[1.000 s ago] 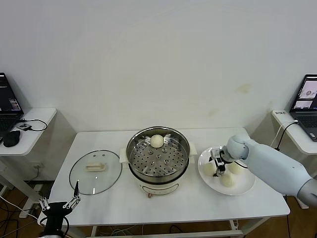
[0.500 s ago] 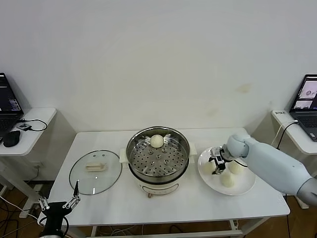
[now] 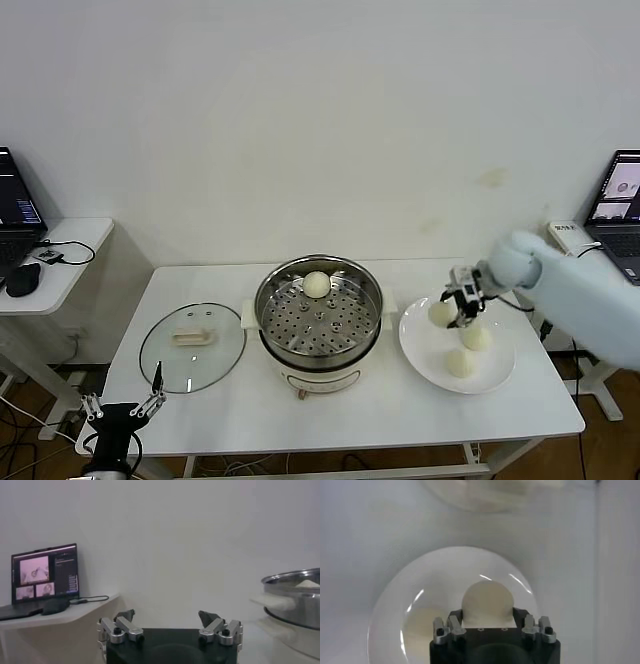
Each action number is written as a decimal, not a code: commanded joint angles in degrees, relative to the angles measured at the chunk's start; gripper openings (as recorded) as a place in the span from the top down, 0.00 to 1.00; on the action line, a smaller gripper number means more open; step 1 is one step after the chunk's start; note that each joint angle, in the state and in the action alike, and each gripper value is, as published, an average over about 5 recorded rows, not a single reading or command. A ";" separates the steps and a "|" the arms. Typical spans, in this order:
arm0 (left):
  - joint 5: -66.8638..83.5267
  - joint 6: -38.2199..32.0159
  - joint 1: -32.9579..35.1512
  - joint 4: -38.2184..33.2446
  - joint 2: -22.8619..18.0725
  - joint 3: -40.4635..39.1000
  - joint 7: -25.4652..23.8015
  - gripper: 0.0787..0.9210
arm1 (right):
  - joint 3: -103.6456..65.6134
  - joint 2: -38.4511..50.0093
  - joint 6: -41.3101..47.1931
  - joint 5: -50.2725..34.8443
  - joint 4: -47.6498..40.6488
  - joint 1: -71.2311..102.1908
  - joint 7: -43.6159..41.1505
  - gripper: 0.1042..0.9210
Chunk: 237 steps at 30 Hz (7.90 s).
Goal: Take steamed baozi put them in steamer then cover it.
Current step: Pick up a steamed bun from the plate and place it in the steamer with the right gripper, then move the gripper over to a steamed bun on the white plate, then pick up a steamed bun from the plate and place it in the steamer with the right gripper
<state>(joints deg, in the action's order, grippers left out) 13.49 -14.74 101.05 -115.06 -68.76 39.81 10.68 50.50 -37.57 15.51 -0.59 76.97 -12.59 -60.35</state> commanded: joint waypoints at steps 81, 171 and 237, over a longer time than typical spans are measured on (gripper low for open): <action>-0.13 -0.72 0.17 0.14 0.62 0.62 0.21 0.12 | 20.59 2.84 2.59 -13.13 19.77 -27.05 -3.49 0.12; -0.93 -0.44 1.14 0.64 0.19 1.60 0.04 0.12 | -9.09 8.75 -0.82 7.25 7.40 13.89 -1.08 0.43; -0.91 -1.04 0.25 -0.22 -2.42 1.84 0.34 0.12 | 21.49 -26.39 -22.62 4.31 8.93 -12.27 2.75 0.42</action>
<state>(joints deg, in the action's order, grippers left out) 12.62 -15.74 101.23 -115.34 -71.09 41.77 11.03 71.44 -63.72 -3.85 1.28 85.22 -25.34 -57.47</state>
